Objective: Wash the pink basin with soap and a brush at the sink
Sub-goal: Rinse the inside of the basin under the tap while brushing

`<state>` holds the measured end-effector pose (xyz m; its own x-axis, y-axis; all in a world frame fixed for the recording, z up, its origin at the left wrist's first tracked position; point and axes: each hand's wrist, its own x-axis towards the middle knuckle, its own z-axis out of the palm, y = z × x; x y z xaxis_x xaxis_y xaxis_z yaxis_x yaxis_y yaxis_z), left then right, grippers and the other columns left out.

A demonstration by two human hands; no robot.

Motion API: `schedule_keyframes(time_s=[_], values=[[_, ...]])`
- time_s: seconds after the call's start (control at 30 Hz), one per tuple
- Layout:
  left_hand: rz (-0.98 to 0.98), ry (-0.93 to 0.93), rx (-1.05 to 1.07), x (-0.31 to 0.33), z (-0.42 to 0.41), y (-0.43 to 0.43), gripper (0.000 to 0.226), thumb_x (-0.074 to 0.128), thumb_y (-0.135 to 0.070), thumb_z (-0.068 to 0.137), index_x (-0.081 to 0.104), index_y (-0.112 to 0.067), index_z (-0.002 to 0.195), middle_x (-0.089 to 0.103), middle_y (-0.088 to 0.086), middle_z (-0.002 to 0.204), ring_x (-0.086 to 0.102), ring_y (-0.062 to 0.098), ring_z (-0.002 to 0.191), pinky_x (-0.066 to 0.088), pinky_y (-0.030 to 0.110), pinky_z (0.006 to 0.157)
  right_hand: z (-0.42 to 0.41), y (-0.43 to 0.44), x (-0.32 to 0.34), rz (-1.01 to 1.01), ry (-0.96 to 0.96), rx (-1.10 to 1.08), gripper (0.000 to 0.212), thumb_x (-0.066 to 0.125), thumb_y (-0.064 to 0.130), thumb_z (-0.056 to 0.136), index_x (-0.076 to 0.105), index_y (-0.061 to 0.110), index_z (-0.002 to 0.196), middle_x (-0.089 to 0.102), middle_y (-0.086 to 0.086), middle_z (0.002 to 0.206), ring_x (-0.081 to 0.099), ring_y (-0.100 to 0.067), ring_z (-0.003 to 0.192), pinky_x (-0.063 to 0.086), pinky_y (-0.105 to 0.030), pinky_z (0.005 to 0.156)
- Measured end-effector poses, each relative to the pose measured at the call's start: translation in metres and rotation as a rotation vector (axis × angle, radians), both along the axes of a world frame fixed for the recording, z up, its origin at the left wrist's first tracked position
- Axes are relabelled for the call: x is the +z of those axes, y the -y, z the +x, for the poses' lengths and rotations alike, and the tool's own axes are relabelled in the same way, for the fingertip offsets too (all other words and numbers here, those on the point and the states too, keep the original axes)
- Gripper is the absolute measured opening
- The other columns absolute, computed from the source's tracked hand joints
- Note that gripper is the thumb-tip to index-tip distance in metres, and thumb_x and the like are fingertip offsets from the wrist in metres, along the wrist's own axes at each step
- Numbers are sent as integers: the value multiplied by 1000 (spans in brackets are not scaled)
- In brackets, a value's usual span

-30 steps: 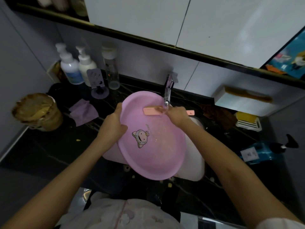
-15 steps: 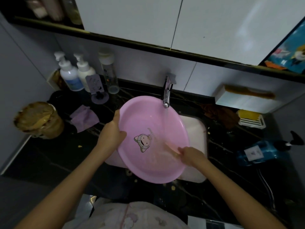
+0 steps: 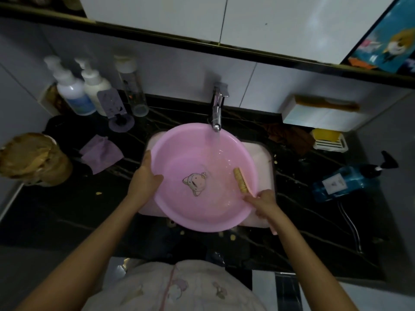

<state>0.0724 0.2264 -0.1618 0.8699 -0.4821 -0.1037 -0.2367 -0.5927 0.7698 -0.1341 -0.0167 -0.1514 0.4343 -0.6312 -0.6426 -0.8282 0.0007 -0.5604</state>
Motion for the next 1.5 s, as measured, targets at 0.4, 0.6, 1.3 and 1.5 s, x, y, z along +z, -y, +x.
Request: schedule_keyframes(time_s=[0.4,0.6,1.3,1.5], values=[[49,-217,27,-6,-10,12,60,60,-25,75,43,-4,128,57,19,116,55,31,102,39,30,77,-13,-3,60,-180,440,-341,23,56,1,81,61,9,103,65,-8,89,62,-17,75,53,-27,67],[226,-483,-143,4,-24,33,48,46,-35,57,53,-6,95,57,7,80,52,18,61,35,22,46,-6,12,118,-139,495,-522,17,52,-3,81,60,5,95,60,-9,77,58,-20,66,50,-30,60],[481,161,-754,-91,-38,155,62,32,-16,99,-2,-11,150,0,7,158,1,28,146,-5,40,116,13,5,116,-390,410,-324,28,54,-7,79,57,21,79,57,-3,65,53,-17,54,46,-26,49],[503,244,-980,-101,-36,146,55,44,-16,95,28,-2,145,35,17,148,33,30,135,22,30,110,17,0,120,-395,416,-317,33,56,-7,79,56,26,78,56,4,65,54,-6,52,43,-18,49]])
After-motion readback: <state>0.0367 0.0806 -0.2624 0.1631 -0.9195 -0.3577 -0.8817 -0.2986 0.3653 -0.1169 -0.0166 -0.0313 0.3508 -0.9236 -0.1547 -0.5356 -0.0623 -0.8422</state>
